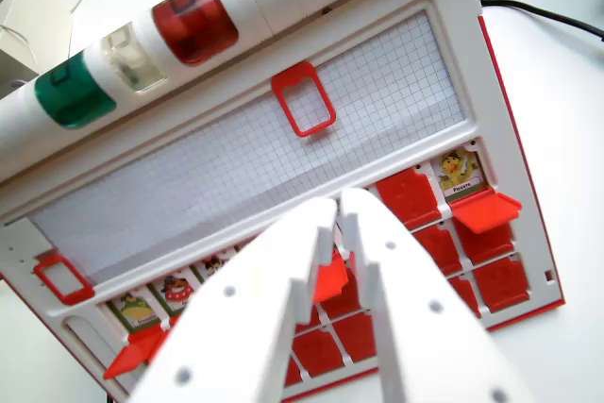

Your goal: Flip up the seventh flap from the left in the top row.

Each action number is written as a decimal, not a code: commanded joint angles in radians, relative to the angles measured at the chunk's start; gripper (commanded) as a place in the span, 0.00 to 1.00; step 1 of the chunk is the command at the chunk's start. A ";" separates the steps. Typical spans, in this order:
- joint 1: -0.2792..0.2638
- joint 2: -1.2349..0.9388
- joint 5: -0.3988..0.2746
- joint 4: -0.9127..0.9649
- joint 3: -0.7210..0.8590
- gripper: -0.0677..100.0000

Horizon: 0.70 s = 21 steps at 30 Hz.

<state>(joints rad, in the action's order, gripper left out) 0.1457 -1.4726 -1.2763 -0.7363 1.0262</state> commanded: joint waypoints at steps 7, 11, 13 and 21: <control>-0.051 -0.476 -0.331 -0.391 0.023 0.00; -0.069 -0.574 -0.408 -0.552 -0.011 0.00; -0.081 -0.612 -0.423 -0.611 -0.020 0.00; -0.095 -0.739 -0.480 -0.646 0.074 0.00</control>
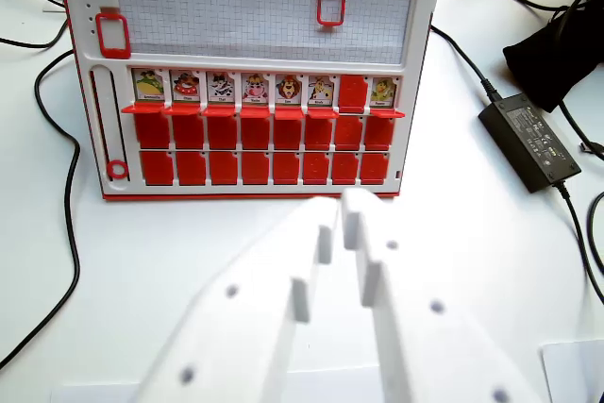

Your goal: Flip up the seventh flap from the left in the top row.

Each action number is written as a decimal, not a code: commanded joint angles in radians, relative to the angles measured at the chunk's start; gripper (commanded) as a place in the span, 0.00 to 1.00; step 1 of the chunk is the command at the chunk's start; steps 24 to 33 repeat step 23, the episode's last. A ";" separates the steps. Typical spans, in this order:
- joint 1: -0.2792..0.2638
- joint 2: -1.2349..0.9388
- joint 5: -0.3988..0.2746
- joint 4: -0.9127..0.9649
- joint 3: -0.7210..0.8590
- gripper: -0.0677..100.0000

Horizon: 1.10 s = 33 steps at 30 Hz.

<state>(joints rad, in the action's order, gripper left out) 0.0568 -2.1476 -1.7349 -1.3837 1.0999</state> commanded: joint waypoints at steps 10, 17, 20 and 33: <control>-0.006 -0.084 0.008 0.025 0.021 0.00; 0.003 -0.072 0.038 0.043 0.029 0.00; 0.005 -0.069 0.040 0.055 0.035 0.00; 0.005 -0.064 0.046 0.063 0.032 0.00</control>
